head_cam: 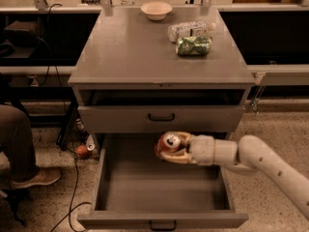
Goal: Pick coke can from middle drawer and place on counter
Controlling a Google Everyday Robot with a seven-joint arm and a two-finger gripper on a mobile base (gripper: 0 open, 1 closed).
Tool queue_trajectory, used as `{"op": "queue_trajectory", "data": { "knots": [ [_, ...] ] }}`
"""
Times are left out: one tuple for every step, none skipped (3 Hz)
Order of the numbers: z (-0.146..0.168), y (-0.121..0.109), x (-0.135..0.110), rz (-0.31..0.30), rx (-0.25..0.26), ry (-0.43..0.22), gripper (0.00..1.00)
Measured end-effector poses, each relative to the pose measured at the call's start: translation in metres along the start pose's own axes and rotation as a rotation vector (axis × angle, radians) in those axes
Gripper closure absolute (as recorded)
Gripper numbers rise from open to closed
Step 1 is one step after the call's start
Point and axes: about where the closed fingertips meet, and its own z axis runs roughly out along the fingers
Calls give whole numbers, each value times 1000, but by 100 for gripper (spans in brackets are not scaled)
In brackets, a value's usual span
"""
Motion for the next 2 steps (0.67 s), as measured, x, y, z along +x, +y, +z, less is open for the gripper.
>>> {"op": "queue_trajectory", "data": {
  "knots": [
    [-29,-26,-48,-65,39,53,100],
    [-55,-54,-101,-140,70,89,100]
  ]
}}
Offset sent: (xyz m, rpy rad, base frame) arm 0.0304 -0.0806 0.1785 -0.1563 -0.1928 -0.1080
